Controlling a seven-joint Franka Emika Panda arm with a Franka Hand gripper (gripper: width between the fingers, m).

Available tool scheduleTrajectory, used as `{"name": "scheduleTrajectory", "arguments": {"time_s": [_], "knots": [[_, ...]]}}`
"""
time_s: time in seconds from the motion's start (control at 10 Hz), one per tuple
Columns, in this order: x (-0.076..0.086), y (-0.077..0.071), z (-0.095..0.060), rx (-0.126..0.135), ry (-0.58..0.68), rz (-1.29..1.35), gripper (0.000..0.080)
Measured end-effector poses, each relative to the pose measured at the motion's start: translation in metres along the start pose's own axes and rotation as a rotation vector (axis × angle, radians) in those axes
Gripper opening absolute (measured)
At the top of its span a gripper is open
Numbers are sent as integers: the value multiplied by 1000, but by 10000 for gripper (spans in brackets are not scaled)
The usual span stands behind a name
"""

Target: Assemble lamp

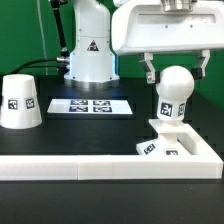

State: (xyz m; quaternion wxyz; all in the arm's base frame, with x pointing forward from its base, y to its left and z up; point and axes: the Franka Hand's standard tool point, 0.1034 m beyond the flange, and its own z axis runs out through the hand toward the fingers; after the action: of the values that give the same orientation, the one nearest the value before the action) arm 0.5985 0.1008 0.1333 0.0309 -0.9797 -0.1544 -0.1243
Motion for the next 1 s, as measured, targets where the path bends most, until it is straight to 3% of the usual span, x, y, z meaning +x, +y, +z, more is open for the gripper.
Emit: {"name": "scheduleTrajectory", "arguments": {"time_s": [0.1,0.4,0.9,1.0], "knots": [[-1,1,2,18,-77,-10,699],[5,6,8,36,-220,-37,699],[6,7,11,35,-214,-44,699],[6,8,12,31,-201,-50,589]]}}
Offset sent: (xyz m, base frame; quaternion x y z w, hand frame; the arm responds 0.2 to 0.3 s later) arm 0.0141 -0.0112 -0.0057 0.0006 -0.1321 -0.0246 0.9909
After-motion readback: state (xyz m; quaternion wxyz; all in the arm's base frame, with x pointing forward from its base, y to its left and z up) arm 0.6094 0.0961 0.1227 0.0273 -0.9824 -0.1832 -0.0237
